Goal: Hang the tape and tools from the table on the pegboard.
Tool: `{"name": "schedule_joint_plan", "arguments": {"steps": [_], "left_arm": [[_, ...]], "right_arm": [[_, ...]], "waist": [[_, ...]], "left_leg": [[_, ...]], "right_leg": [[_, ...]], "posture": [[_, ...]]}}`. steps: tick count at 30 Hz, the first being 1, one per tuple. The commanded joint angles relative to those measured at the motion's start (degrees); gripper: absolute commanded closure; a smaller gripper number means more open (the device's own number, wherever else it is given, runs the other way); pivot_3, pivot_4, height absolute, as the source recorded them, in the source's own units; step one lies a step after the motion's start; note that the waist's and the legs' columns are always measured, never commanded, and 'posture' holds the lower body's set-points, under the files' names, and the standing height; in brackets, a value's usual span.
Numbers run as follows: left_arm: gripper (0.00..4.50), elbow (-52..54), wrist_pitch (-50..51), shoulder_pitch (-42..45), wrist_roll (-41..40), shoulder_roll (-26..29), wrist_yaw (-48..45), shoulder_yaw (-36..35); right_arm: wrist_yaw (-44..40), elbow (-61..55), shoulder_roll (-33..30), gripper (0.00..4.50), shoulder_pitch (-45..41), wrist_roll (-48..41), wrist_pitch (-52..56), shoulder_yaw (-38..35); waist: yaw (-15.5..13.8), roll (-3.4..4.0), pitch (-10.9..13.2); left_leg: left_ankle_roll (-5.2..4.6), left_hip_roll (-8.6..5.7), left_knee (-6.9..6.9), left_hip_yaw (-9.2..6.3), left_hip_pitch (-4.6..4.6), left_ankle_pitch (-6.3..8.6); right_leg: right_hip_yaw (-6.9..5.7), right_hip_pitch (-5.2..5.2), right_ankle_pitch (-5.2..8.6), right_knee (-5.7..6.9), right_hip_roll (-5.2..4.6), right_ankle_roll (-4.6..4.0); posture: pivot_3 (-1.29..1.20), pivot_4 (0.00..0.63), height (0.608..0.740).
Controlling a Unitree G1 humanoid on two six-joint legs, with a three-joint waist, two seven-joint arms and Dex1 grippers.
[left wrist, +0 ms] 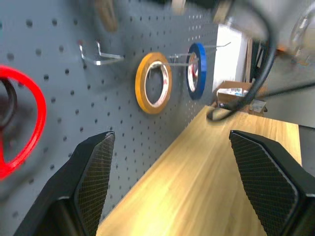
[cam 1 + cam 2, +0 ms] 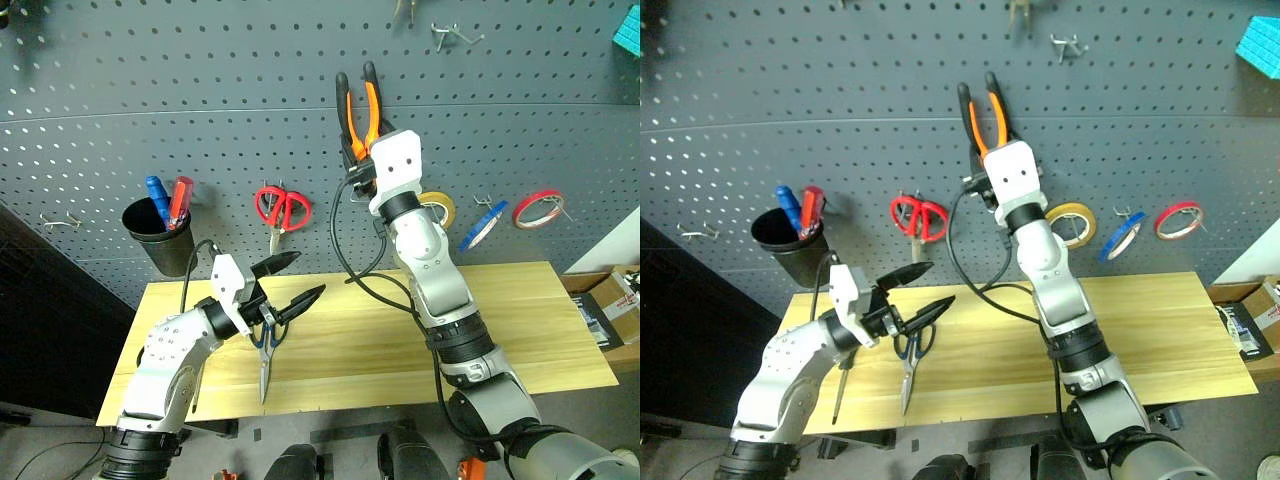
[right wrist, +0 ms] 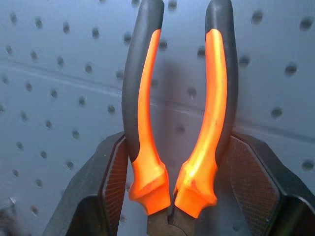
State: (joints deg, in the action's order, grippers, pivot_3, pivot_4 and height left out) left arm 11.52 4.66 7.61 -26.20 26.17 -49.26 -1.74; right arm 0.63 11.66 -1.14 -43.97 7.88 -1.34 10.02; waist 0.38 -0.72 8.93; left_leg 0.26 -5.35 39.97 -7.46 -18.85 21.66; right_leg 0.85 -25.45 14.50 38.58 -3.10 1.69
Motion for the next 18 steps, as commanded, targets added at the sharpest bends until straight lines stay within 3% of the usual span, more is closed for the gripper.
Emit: {"name": "schedule_joint_plan", "arguments": {"steps": [1, 7, 14, 18], "left_arm": [[0.54, 0.3, -0.7, 1.3, 0.3, -0.4, 0.1, 0.1], [0.54, -1.5, -1.3, 3.4, 1.2, -1.7, 0.0, 0.7], [0.54, -2.7, -1.4, 3.8, 2.4, -2.4, 1.2, 0.7], [0.54, -3.0, -0.6, 3.3, 3.4, -2.5, 2.6, 0.8]], "right_arm": [[2.9, 6.8, -0.5, 1.77, -1.9, 1.9, -8.4, -1.2], [6.5, 15.9, -0.1, 1.78, -3.0, 3.1, -14.1, -2.1], [4.1, 9.5, 0.1, 1.78, 3.8, 1.6, -8.9, -1.8], [1.8, 1.2, -0.1, 0.44, 9.4, 1.4, -2.1, -1.2]], "waist": [[0.1, 0.0, 0.0], [0.0, -0.01, 0.0], [-0.3, -0.01, 0.0], [-0.4, -0.04, 0.0]], "left_leg": [[0.0, 0.0, 0.0, 0.01, 0.0, 0.0], [0.0, -0.01, 0.14, 0.01, 0.03, 0.0], [0.06, 0.02, 0.21, -0.04, 0.02, -0.05], [0.06, 0.01, 0.16, -0.07, 0.01, -0.04]], "right_leg": [[0.0, -0.01, 0.0, 0.0, 0.0, 0.0], [0.0, 0.08, -0.03, 0.05, 0.0, -0.05], [-0.03, 0.07, -0.06, 0.2, 0.0, -0.09], [-0.04, 0.1, -0.06, 0.08, 0.0, -0.09]], "posture": [[0.09, 0.139, 0.74], [0.09, 0.14, 0.74], [0.08, 0.144, 0.74], [0.07, 0.146, 0.74]]}}
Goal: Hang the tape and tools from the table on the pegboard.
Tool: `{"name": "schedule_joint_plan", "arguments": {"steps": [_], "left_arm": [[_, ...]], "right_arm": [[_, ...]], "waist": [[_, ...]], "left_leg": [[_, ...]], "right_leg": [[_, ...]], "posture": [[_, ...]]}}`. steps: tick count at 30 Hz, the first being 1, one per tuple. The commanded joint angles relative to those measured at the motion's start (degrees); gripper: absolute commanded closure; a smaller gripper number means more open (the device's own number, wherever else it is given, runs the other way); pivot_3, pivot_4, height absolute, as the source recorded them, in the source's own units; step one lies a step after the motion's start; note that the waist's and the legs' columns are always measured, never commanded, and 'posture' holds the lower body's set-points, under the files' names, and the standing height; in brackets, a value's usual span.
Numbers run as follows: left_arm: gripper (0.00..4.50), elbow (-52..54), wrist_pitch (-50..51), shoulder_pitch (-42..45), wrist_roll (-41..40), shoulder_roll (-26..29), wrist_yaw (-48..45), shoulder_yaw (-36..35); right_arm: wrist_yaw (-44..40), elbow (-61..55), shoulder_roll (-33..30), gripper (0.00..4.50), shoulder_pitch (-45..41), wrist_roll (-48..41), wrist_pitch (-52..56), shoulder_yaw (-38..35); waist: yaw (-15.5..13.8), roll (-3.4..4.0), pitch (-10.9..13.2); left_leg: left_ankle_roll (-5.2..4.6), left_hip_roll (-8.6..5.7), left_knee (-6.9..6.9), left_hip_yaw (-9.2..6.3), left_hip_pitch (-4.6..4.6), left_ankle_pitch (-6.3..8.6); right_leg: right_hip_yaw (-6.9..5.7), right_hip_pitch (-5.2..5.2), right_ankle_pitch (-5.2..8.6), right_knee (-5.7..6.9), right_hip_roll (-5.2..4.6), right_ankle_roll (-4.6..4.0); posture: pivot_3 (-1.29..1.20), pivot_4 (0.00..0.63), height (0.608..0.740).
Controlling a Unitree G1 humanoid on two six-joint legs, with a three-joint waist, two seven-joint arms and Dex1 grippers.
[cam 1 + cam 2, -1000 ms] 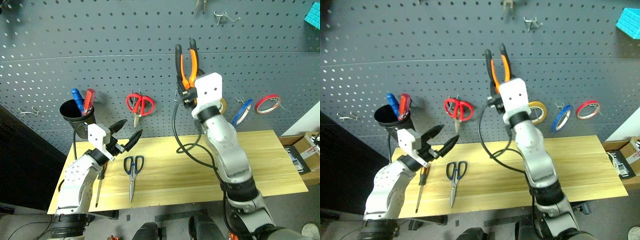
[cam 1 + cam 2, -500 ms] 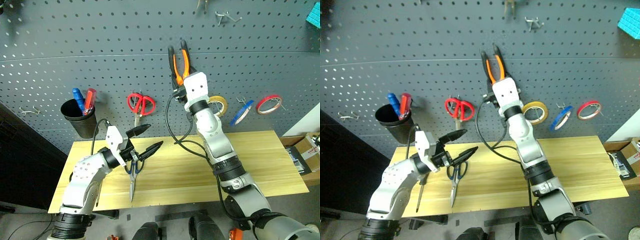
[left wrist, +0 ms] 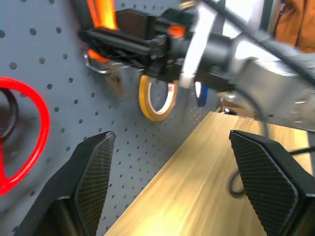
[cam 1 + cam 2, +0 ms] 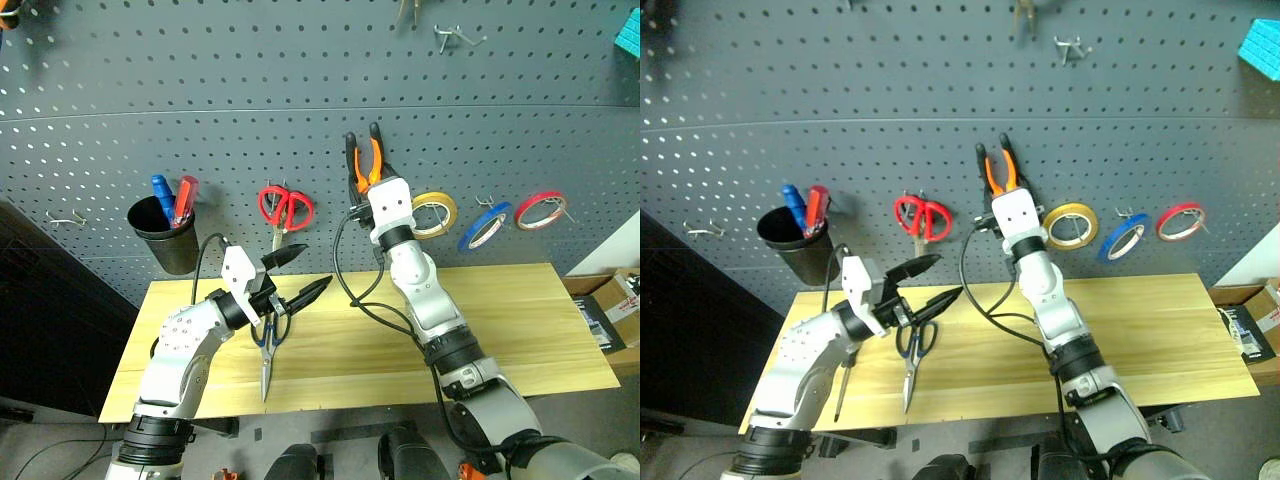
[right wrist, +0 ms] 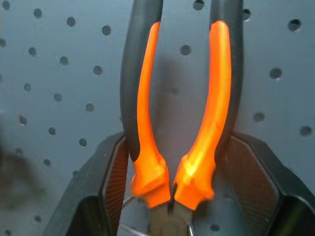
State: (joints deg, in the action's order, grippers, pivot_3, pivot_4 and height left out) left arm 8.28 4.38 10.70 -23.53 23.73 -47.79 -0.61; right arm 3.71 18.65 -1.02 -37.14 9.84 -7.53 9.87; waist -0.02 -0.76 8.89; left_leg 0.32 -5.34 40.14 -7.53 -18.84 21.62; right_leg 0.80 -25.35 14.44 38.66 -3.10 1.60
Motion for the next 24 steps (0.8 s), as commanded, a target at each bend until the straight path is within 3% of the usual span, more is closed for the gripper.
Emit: {"name": "schedule_joint_plan", "arguments": {"steps": [1, 9, 13, 18, 24], "left_arm": [[0.54, 0.2, 0.2, 0.1, 1.0, -0.1, 1.6, -0.2], [0.54, -0.5, 11.5, -1.9, 6.8, 2.3, 8.6, 2.0], [0.54, -0.2, 18.5, -3.1, 13.1, 4.7, 13.0, 4.9], [0.54, 0.3, 30.5, -4.8, 15.8, 5.0, 18.0, 5.6], [0.54, 2.8, 43.8, -6.7, 17.8, 2.7, 26.4, 3.5]], "right_arm": [[-2.3, -8.3, -0.3, 0.12, 3.9, -0.8, 6.2, -0.8], [-17.6, -37.4, -5.9, 0.04, 17.1, -8.8, 32.6, 1.0], [-25.6, -49.8, -11.5, 0.04, 22.4, -18.2, 47.2, -1.0], [-31.2, -57.1, -17.9, 0.04, 26.8, -26.0, 58.5, -1.1], [-32.9, -60.6, -22.5, 0.04, 29.3, -29.7, 63.2, 0.6]], "waist": [[0.1, 0.01, 0.0], [0.1, 0.02, 0.0], [0.1, 0.04, 0.0], [0.0, 0.03, 0.0], [0.0, -0.05, 0.1]], "left_leg": [[0.0, 0.0, -0.02, 0.0, -0.01, 0.0], [-0.01, 0.02, -0.13, 0.0, -0.02, 0.01], [-0.01, 0.03, -0.17, -0.02, 0.0, 0.01], [-0.02, 0.03, -0.2, -0.08, 0.0, 0.02], [-0.02, 0.03, -0.2, -0.08, 0.0, 0.02]], "right_leg": [[0.01, -0.01, 0.0, -0.02, 0.0, 0.0], [0.03, -0.04, 0.0, -0.08, 0.02, 0.0], [0.02, -0.03, 0.01, -0.1, 0.03, 0.01], [-0.02, 0.0, 0.01, -0.16, 0.02, 0.02], [-0.02, 0.02, 0.02, -0.18, 0.02, 0.03]], "posture": [[0.07, 0.146, 0.74], [0.06, 0.152, 0.74], [0.05, 0.157, 0.74], [0.04, 0.158, 0.74], [0.03, 0.163, 0.74]]}}
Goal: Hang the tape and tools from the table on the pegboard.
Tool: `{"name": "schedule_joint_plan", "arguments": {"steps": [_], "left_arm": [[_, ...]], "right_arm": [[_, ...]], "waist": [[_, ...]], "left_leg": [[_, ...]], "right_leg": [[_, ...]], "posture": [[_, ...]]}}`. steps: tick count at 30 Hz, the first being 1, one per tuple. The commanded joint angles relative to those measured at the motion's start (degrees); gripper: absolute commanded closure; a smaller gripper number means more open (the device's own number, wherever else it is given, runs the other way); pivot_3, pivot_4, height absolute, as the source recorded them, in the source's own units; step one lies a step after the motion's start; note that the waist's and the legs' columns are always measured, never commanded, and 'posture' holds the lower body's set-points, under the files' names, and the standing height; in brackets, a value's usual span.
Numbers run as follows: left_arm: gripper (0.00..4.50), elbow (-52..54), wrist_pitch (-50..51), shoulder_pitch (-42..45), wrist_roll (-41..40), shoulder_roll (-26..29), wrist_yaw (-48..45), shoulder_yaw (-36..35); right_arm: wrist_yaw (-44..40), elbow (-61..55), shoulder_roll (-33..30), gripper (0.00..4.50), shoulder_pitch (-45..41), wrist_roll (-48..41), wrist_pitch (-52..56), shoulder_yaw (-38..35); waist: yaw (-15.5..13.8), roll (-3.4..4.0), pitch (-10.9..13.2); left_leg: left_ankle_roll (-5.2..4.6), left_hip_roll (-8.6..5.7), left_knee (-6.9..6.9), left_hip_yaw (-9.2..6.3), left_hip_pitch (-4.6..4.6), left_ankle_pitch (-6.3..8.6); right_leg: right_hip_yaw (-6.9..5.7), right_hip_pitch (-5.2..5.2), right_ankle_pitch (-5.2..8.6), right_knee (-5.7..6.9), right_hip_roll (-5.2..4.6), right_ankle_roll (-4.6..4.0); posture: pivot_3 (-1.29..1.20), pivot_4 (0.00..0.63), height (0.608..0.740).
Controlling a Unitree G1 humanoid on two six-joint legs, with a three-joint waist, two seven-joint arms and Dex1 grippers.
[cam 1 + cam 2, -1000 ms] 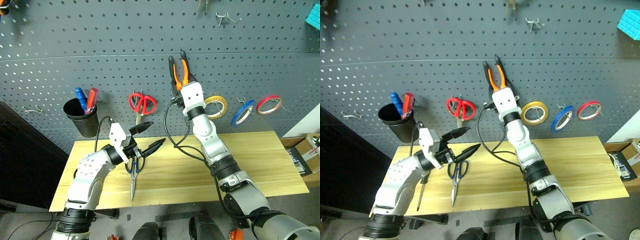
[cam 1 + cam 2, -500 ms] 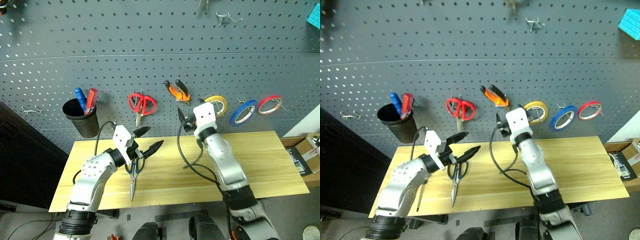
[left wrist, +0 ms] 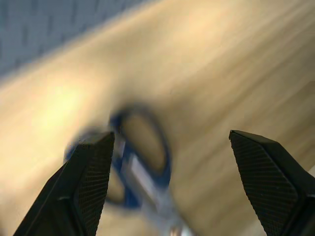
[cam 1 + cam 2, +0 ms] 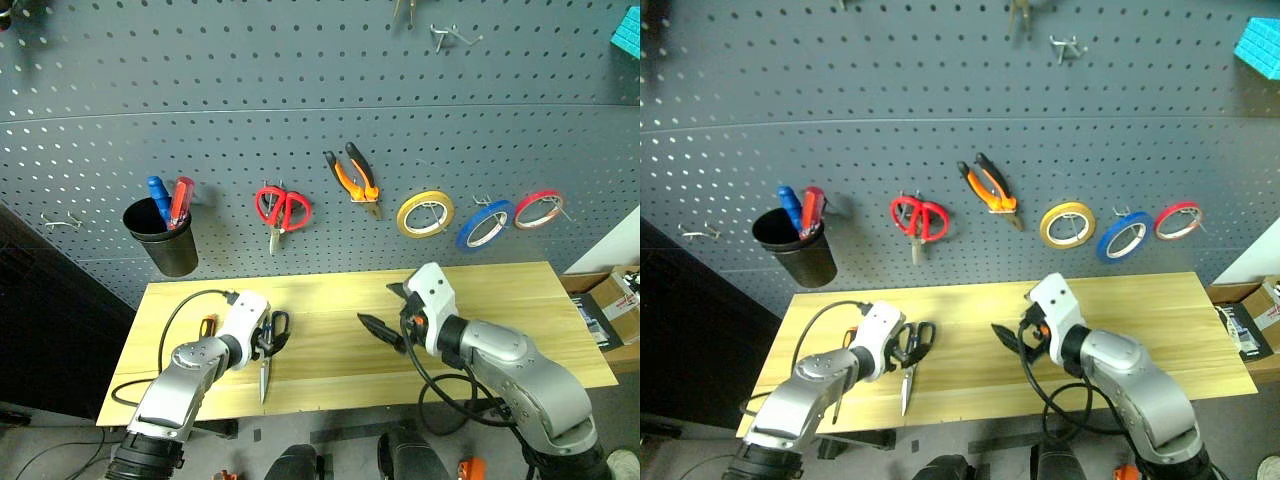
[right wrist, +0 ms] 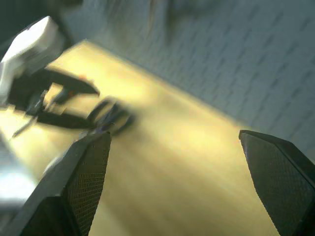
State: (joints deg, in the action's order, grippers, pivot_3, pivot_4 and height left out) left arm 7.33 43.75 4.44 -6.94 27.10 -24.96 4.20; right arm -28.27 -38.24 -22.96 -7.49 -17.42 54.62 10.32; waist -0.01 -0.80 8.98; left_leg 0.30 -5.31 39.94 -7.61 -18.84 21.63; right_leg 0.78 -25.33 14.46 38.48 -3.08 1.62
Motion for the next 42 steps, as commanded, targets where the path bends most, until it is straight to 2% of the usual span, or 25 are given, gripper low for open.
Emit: {"name": "schedule_joint_plan", "arguments": {"steps": [1, 10, 24, 25, 27, 31, 35, 42], "left_arm": [[0.54, 4.1, 6.0, -0.6, 1.9, -0.8, 4.4, -0.8], [0.54, 3.3, 16.9, -0.8, 2.5, -4.7, 10.3, -1.3], [0.54, -7.2, 18.4, 3.0, 2.6, -10.8, 15.5, -2.8], [0.91, -7.7, 18.1, 3.0, 2.7, -10.9, 15.7, -3.0], [1.31, -8.1, 16.4, 3.0, 2.9, -10.6, 15.3, -2.6], [2.56, -9.6, 12.9, 2.9, 3.0, -9.4, 14.0, -2.2], [3.6, -12.1, 6.2, 1.7, 3.7, -6.1, 11.0, -0.9], [3.6, -13.6, -2.4, -0.2, 4.7, -2.7, 7.5, 0.1]], "right_arm": [[-0.9, -3.9, -0.8, 0.04, -0.4, -2.8, 1.3, 0.3], [-1.4, -4.6, -2.8, 0.04, -2.1, -4.3, 1.6, 1.6], [-3.1, -9.1, -8.9, 0.04, -2.4, -7.6, 2.0, 3.2], [-3.0, -9.3, -9.1, 0.0, -2.4, -7.7, 2.1, 3.2], [-2.9, -9.8, -9.4, 0.0, -2.3, -8.0, 2.3, 3.0], [-2.8, -10.2, -10.2, 0.0, -2.0, -8.5, 2.5, 2.9], [-2.4, -10.4, -10.7, 0.0, -1.7, -9.2, 2.7, 2.5], [-1.8, -10.4, -11.5, 0.0, -0.8, -8.8, 1.8, 2.7]], "waist": [[-0.1, -0.03, 0.0], [-0.2, -0.07, 0.0], [-0.2, -0.07, 0.0], [-0.2, -0.06, 0.0], [-0.2, -0.06, 0.0], [-0.1, -0.06, 0.0], [0.0, -0.05, 0.0], [0.1, -0.05, 0.0]], "left_leg": [[0.0, 0.0, 0.0, 0.0, 0.0, 0.0], [0.01, -0.01, 0.0, -0.02, 0.0, 0.0], [0.01, 0.02, -0.02, -0.12, 0.01, 0.0], [0.01, 0.02, -0.02, -0.12, 0.01, 0.0], [0.01, 0.02, -0.02, -0.13, 0.01, 0.0], [0.01, 0.03, -0.02, -0.13, 0.02, 0.0], [0.01, 0.04, -0.02, -0.12, 0.02, 0.0], [0.01, 0.04, -0.05, -0.13, 0.03, 0.0]], "right_leg": [[0.0, 0.0, 0.0, 0.01, 0.0, 0.0], [-0.03, 0.02, 0.0, -0.04, -0.02, 0.0], [-0.18, 0.18, -0.02, -0.31, -0.03, 0.02], [-0.18, 0.19, -0.02, -0.33, -0.03, 0.02], [-0.18, 0.19, -0.02, -0.33, -0.02, 0.03], [-0.19, 0.21, -0.02, -0.34, -0.03, 0.03], [-0.2, 0.21, -0.02, -0.35, -0.02, 0.03], [-0.2, 0.24, -0.02, -0.41, -0.03, 0.03]], "posture": [[0.03, 0.165, 0.74], [0.02, 0.171, 0.74], [-0.03, 0.175, 0.74], [-0.03, 0.175, 0.74], [-0.03, 0.175, 0.74], [-0.04, 0.172, 0.74], [-0.04, 0.168, 0.74], [-0.04, 0.163, 0.74]]}}
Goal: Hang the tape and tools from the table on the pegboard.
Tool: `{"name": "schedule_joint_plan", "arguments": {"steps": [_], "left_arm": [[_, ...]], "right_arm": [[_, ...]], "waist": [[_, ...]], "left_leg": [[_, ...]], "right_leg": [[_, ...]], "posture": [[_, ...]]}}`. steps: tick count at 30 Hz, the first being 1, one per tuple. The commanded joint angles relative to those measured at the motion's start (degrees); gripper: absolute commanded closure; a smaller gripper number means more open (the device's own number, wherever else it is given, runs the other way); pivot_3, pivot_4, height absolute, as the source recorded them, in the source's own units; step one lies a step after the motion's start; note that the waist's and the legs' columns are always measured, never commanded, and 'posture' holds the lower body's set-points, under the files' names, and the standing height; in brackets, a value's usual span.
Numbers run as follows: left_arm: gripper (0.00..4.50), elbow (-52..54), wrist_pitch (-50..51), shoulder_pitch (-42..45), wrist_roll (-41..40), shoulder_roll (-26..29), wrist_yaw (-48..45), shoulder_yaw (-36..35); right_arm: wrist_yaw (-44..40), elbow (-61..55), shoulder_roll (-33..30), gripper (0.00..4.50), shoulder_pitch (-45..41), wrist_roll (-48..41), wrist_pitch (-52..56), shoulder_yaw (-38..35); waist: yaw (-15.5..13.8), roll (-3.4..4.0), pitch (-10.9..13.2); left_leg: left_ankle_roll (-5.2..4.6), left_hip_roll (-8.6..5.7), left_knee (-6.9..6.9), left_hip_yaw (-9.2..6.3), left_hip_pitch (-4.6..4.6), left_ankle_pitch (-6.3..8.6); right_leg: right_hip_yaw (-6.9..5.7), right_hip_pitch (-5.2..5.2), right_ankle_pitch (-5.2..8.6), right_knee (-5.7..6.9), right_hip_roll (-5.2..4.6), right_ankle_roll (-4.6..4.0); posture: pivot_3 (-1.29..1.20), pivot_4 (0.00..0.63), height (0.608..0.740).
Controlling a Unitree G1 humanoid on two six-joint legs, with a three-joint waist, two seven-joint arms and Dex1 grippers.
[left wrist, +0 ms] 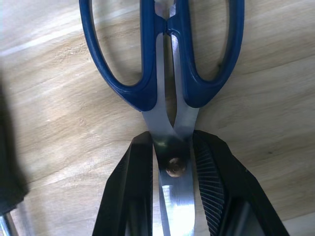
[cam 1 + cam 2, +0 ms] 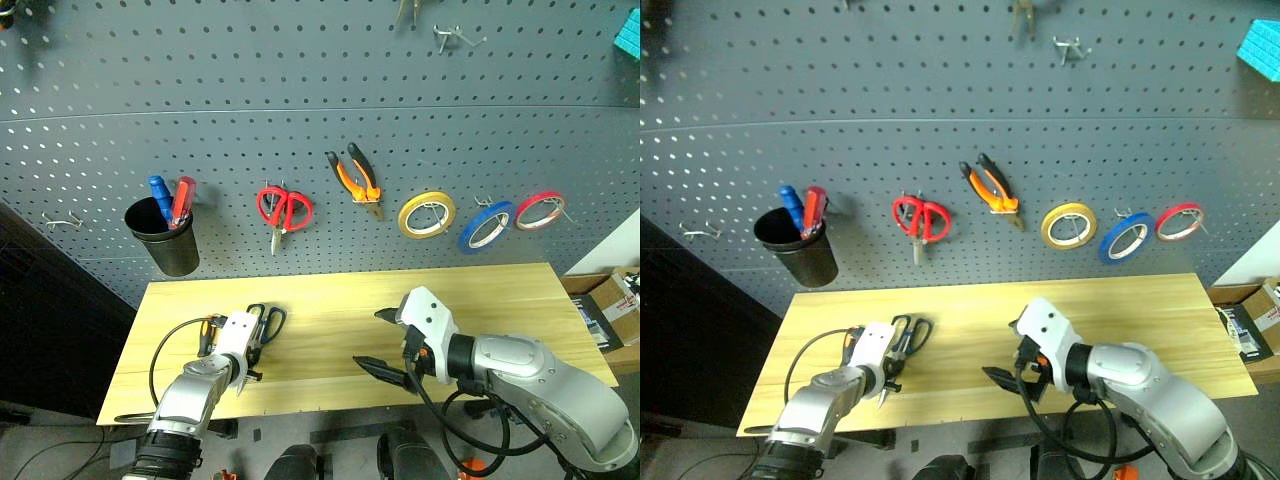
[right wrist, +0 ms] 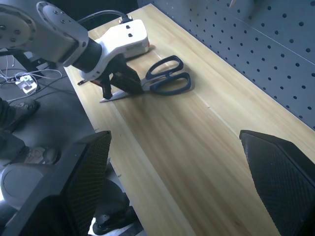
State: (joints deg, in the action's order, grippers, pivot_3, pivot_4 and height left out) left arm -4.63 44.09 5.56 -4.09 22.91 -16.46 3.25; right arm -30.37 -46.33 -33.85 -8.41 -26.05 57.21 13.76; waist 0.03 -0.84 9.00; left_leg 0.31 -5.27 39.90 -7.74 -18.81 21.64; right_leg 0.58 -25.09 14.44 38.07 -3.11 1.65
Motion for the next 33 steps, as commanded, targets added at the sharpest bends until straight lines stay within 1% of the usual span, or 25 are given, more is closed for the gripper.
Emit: {"name": "schedule_joint_plan", "arguments": {"steps": [1, 3, 5, 7, 11, 13, 15, 16, 21, 23, 29, 31, 33], "left_arm": [[3.6, -1.4, -6.6, -1.5, 2.8, 2.6, -1.8, 2.0], [3.6, -0.7, -13.8, -2.0, 4.6, 4.4, -2.9, 3.3], [3.6, 0.5, -22.8, -3.1, 6.7, 6.4, -3.1, 4.0], [3.6, 0.8, -28.3, -4.0, 8.0, 7.3, -2.9, 4.1], [3.6, 2.5, -39.1, -6.6, 9.5, 9.0, -2.5, 2.6], [3.64, 3.3, -42.3, -7.4, 9.4, 9.3, -2.8, 1.6], [4.12, 4.3, -46.1, -8.4, 9.1, 10.0, -3.5, 0.6], [4.47, 5.0, -48.8, -9.1, 8.6, 10.5, -4.3, 0.1], [4.47, 7.1, -60.1, -12.1, 6.3, 12.7, -6.7, -3.6], [4.47, 6.7, -61.0, -11.9, 6.3, 12.3, -6.7, -4.3], [4.47, 1.8, -57.2, -8.5, 8.2, 12.4, -8.4, -3.6], [4.47, -0.6, -52.8, -5.9, 8.0, 12.6, -10.6, -2.9], [4.07, -3.6, -49.2, -2.0, 9.3, 13.2, -14.4, -0.2]], "right_arm": [[0.5, -2.3, -1.0, 0.0, 0.2, 1.0, -2.2, -0.3], [1.0, -2.1, -2.3, 0.0, 0.6, 4.1, -5.7, 0.9], [0.6, -1.6, -5.0, 0.0, 1.9, 9.8, -13.5, 3.5], [-0.3, -1.0, -6.6, 0.0, 3.1, 12.6, -17.3, 4.9], [-1.3, -0.5, -6.0, 0.0, 4.6, 12.9, -20.8, 4.8], [-1.7, -0.2, -5.4, 0.0, 4.7, 12.6, -21.9, 4.3], [-2.3, 0.0, -5.0, 0.0, 4.7, 12.5, -22.7, 3.9], [-2.5, 0.1, -4.9, 0.0, 4.6, 12.4, -22.9, 3.8], [-3.4, 0.9, -4.2, 0.0, 4.4, 11.8, -23.8, 2.7], [-3.6, 1.4, -3.8, 0.0, 4.2, 11.7, -23.7, 2.2], [-4.4, 2.6, -3.6, 0.0, 3.3, 11.6, -23.3, 1.8], [-4.6, 2.8, -3.5, 0.0, 3.0, 11.4, -22.8, 1.6], [-4.6, 2.6, -3.5, 0.0, 2.8, 11.0, -21.8, 1.6]], "waist": [[0.0, 0.0, 0.0], [0.0, -0.01, 0.0], [0.0, -0.02, 0.0], [-0.1, -0.03, 0.0], [-0.2, -0.03, 0.0], [-0.2, -0.04, 0.0], [-0.3, -0.04, 0.0], [-0.3, -0.04, 0.0], [-0.3, -0.03, 0.0], [-0.6, -0.03, 0.0], [-1.4, -0.03, 0.0], [-1.4, -0.03, 0.0], [-1.4, -0.05, 0.0]], "left_leg": [[0.0, 0.0, 0.0, 0.0, 0.0, 0.0], [0.0, 0.01, 0.0, 0.0, -0.01, 0.0], [0.0, 0.0, -0.01, 0.0, -0.03, 0.0], [0.01, 0.0, -0.06, -0.01, -0.06, 0.0], [0.01, 0.02, -0.07, -0.01, -0.07, 0.01], [0.0, 0.02, -0.07, -0.01, -0.08, 0.01], [0.0, 0.03, -0.05, -0.01, -0.07, 0.01], [0.0, 0.03, -0.05, -0.01, -0.06, 0.01], [0.0, 0.05, -0.07, 0.0, -0.06, 0.01], [0.0, 0.04, -0.07, -0.01, -0.06, 0.01], [-0.01, 0.03, -0.05, -0.03, -0.05, 0.01], [-0.01, 0.03, -0.05, -0.03, -0.05, 0.01], [-0.01, 0.03, -0.04, -0.04, -0.05, 0.01]], "right_leg": [[0.0, 0.0, 0.0, 0.0, 0.0, 0.0], [-0.01, -0.02, 0.0, 0.0, 0.0, 0.0], [-0.01, -0.04, 0.0, -0.02, 0.0, 0.0], [-0.05, -0.06, 0.0, -0.1, 0.0, 0.0], [-0.07, -0.04, 0.0, -0.14, -0.01, 0.0], [-0.06, -0.04, 0.0, -0.15, -0.01, 0.0], [-0.07, -0.03, 0.0, -0.13, -0.01, 0.0], [-0.07, -0.02, 0.0, -0.12, -0.01, 0.0], [-0.07, -0.02, 0.0, -0.13, 0.0, 0.0], [-0.08, -0.02, 0.0, -0.14, 0.0, 0.0], [-0.13, 0.02, 0.0, -0.12, 0.0, 0.01], [-0.13, 0.02, 0.0, -0.11, 0.0, 0.01], [-0.15, 0.02, 0.0, -0.1, 0.0, 0.01]], "posture": [[-0.04, 0.163, 0.74], [-0.04, 0.162, 0.74], [-0.04, 0.159, 0.74], [-0.03, 0.157, 0.74], [-0.02, 0.156, 0.74], [-0.02, 0.156, 0.74], [-0.02, 0.156, 0.74], [-0.02, 0.156, 0.74], [0.01, 0.156, 0.74], [0.02, 0.153, 0.74], [0.02, 0.147, 0.74], [0.02, 0.147, 0.74], [0.01, 0.147, 0.74]]}}
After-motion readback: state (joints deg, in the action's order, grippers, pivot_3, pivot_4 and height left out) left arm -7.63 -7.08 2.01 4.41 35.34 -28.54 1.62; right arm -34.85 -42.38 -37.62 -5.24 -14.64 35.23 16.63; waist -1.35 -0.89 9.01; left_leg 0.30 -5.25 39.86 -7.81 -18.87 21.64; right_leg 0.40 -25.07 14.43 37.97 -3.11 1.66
